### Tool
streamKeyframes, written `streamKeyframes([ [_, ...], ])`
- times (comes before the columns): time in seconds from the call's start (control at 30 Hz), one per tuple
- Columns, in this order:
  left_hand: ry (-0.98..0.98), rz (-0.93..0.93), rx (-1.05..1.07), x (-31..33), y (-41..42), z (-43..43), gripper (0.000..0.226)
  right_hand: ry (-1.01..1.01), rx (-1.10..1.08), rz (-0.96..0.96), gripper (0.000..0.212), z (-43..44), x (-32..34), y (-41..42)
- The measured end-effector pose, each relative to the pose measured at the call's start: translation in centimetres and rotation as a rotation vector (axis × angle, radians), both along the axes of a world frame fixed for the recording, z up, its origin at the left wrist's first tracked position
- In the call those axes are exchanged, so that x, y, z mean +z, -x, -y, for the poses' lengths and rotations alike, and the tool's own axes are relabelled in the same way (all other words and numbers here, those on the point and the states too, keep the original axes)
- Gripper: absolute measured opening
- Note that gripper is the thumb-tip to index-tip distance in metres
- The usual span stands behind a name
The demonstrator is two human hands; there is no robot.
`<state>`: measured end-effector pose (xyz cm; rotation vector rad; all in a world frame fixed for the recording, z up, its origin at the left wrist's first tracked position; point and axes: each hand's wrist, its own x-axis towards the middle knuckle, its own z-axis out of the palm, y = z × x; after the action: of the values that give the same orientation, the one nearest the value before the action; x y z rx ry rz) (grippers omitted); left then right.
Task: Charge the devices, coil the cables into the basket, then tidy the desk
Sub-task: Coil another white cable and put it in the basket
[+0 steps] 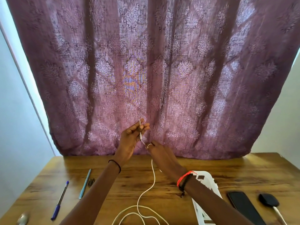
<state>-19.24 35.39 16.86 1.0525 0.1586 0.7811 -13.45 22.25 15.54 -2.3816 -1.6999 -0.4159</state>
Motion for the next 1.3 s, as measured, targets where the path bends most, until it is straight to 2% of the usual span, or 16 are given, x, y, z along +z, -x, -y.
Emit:
streamKeyframes([
  [0.07, -0.242, -0.128, 0.076, -0.5, -0.2, -0.3, 0.034, 0.005, 0.009, 0.030, 0.031, 0.4, 0.9, 0.2],
  [0.2, -0.939, -0.368, 0.239, -1.8, -0.2, -1.3, 0.034, 0.001, 0.032, 0.023, 0.036, 0.9, 1.6, -0.3],
  [0.33, -1.281, -0.377, 0.215, -2.0, 0.3, -1.3, 0.027, -0.093, 0.068, 0.027, 0.028, 0.9, 0.9, -0.9],
  [0.4, -1.335, -0.425, 0.154, -2.0, 0.4, -1.2, 0.029, -0.132, 0.078, 0.018, 0.023, 0.9, 0.8, -1.0],
  [0.47, -1.278, -0.446, 0.102, -1.9, 0.6, -1.0, 0.037, -0.211, 0.074, 0.084, 0.014, 1.0, 0.9, -1.0],
  [0.5, -1.227, -0.440, 0.062, -1.8, 0.7, -1.0, 0.041, -0.248, 0.075, 0.099, 0.020, 1.1, 1.1, -0.9],
  [0.6, -1.068, -0.397, -0.074, -1.8, 1.1, -0.9, 0.027, -0.320, 0.076, 0.150, 0.035, 1.3, 1.5, -1.0],
  [0.63, -0.995, -0.383, -0.102, -1.8, 1.2, -0.9, 0.031, -0.330, 0.077, 0.126, 0.039, 1.3, 1.6, -1.3],
  [0.7, -0.823, -0.328, -0.168, -1.3, 1.7, -0.3, 0.034, -0.321, 0.058, -0.049, 0.042, 1.1, 1.7, -1.8],
  [0.8, -0.650, -0.268, -0.259, -0.6, 2.1, 0.4, 0.034, -0.451, 0.032, -0.199, 0.022, 1.4, 1.8, -2.1],
  [0.97, -0.659, -0.232, -0.319, -1.1, 2.3, 0.5, 0.032, -0.515, 0.021, -0.433, 0.010, 1.2, 1.8, -2.7],
  [1.07, -0.663, -0.276, -0.286, -1.4, 2.2, 0.9, 0.028, -0.539, 0.020, -0.502, 0.009, 1.0, 1.4, -3.1],
  [1.17, -0.609, -0.285, -0.231, -1.6, 2.0, 1.4, 0.036, -0.612, 0.057, -0.593, 0.007, 1.0, 1.7, -3.1],
  [1.27, -0.516, -0.272, -0.159, -1.7, 1.8, 1.8, 0.021, -0.662, 0.111, -0.647, 0.004, 1.1, 2.2, -3.1],
  [1.3, -0.474, -0.255, -0.141, -1.7, 1.8, 1.9, 0.022, -0.668, 0.118, -0.679, 0.005, 1.2, 2.3, -3.1],
])
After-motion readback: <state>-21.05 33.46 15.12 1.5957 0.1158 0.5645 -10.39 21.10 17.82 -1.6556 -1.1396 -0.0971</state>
